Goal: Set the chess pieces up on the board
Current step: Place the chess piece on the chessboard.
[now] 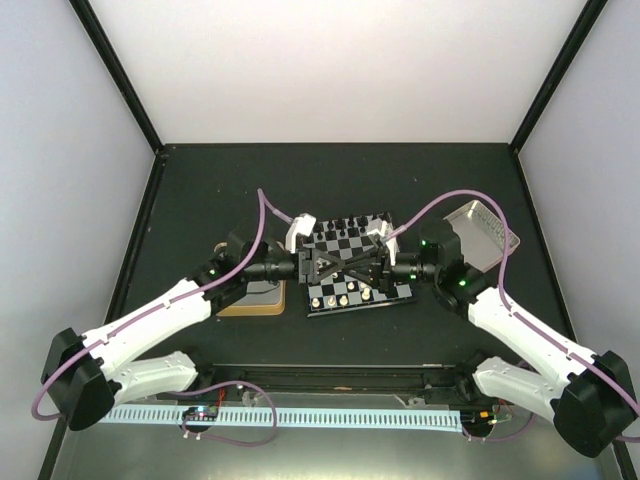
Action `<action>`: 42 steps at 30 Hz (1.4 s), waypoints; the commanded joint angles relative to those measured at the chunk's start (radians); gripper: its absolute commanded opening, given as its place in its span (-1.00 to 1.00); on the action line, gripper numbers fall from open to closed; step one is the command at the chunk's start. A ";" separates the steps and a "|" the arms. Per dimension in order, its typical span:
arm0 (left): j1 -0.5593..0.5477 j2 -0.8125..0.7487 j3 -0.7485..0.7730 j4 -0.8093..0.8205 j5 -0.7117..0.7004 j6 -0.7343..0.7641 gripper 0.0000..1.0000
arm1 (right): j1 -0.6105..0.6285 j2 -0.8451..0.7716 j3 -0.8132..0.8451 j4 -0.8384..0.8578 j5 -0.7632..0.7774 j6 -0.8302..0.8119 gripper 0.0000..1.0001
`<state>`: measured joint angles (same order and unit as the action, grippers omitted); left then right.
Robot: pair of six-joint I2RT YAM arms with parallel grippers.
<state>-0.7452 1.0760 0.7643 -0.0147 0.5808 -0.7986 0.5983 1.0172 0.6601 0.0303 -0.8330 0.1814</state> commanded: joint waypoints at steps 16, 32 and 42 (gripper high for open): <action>0.007 0.043 -0.023 0.156 0.113 -0.110 -0.60 | 0.005 0.006 -0.016 0.066 0.030 0.011 -0.76; 0.007 0.009 0.008 -0.101 -0.180 0.089 -0.96 | 0.005 -0.080 -0.041 -0.009 0.271 0.107 0.01; -0.040 0.168 0.088 -0.259 -0.415 0.246 -0.97 | 0.003 -0.240 -0.039 -0.180 0.800 0.294 0.06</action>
<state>-0.7509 1.1732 0.7746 -0.1722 0.2817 -0.6506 0.6006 0.8181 0.6197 -0.0612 -0.3443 0.3584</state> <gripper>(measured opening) 0.061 0.531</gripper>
